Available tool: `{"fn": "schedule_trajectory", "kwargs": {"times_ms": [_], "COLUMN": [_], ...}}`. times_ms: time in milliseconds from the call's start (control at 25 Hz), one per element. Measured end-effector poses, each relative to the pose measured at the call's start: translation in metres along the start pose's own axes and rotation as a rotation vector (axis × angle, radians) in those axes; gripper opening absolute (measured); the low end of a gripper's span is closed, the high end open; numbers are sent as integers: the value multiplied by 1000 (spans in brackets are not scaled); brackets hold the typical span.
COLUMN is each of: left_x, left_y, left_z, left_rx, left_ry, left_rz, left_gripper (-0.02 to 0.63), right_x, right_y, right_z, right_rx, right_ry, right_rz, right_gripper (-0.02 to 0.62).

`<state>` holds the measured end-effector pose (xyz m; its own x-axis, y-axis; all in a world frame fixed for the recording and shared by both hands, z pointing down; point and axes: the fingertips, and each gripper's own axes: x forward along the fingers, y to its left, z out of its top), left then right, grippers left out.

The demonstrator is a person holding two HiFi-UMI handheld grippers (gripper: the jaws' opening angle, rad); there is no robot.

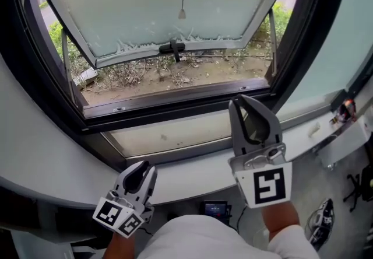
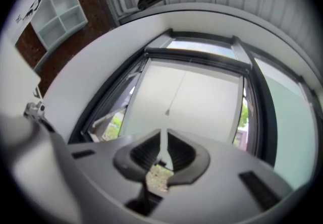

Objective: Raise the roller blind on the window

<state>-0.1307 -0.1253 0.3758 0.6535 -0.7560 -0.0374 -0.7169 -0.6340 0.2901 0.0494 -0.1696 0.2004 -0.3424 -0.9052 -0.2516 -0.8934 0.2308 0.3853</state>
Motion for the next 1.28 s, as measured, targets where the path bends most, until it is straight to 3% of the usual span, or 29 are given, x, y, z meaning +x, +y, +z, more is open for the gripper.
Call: {"fn": "schedule_trajectory", "kwargs": {"times_ms": [800, 1280], "left_x": [-33, -35], "left_y": [-11, -48], "left_z": [-67, -80], "left_rx": [-102, -102], "left_ry": [141, 144], "left_rz": [-77, -6], "left_gripper": [75, 75], "right_x": [-98, -120], "right_y": [86, 95], "right_z": [-156, -161], "right_rx": [308, 365], "right_ry": [410, 401], "right_rz": [81, 222], "right_gripper": [48, 48]}}
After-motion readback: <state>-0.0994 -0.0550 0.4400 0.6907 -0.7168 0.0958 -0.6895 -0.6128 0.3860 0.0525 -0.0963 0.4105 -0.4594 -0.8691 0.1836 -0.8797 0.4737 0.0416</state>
